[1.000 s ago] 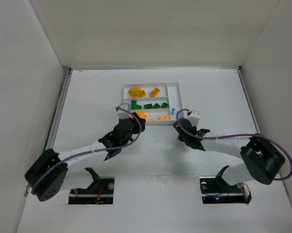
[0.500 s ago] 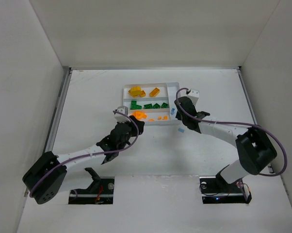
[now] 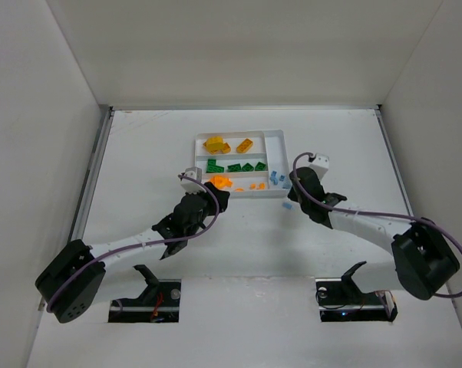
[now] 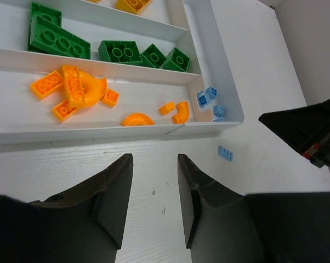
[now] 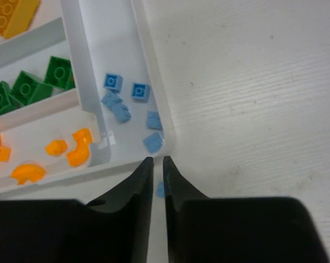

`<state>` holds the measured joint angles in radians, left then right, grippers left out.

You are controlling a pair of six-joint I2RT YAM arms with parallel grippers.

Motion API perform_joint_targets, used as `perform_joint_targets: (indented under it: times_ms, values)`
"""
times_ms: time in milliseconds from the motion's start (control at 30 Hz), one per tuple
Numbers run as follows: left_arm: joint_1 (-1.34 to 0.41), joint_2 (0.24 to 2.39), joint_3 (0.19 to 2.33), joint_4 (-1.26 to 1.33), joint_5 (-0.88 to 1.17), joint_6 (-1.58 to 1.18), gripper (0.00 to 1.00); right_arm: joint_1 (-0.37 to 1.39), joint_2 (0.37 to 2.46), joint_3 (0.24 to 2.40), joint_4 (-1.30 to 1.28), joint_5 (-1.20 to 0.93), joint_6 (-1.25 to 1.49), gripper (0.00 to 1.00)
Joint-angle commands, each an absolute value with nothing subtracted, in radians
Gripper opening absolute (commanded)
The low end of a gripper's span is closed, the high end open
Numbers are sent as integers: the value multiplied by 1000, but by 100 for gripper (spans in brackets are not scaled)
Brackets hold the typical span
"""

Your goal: Sort the legos into containers by color

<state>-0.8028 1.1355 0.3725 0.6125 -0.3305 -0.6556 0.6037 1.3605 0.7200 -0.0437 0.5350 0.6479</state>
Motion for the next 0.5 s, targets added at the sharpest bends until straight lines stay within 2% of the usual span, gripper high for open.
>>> perform_joint_targets:
  times_ms: [0, 133, 467]
  values:
    - [-797, 1132, 364, 675, -310, -676, 35, 608, 1307, 629, 24, 555, 738, 15]
    - [-795, 1141, 362, 683, -311, -681, 34, 594, 1374, 610, 46, 489, 758, 6]
    - [-797, 1135, 360, 683, -310, -680, 34, 585, 1528, 661, 132, 463, 726, 6]
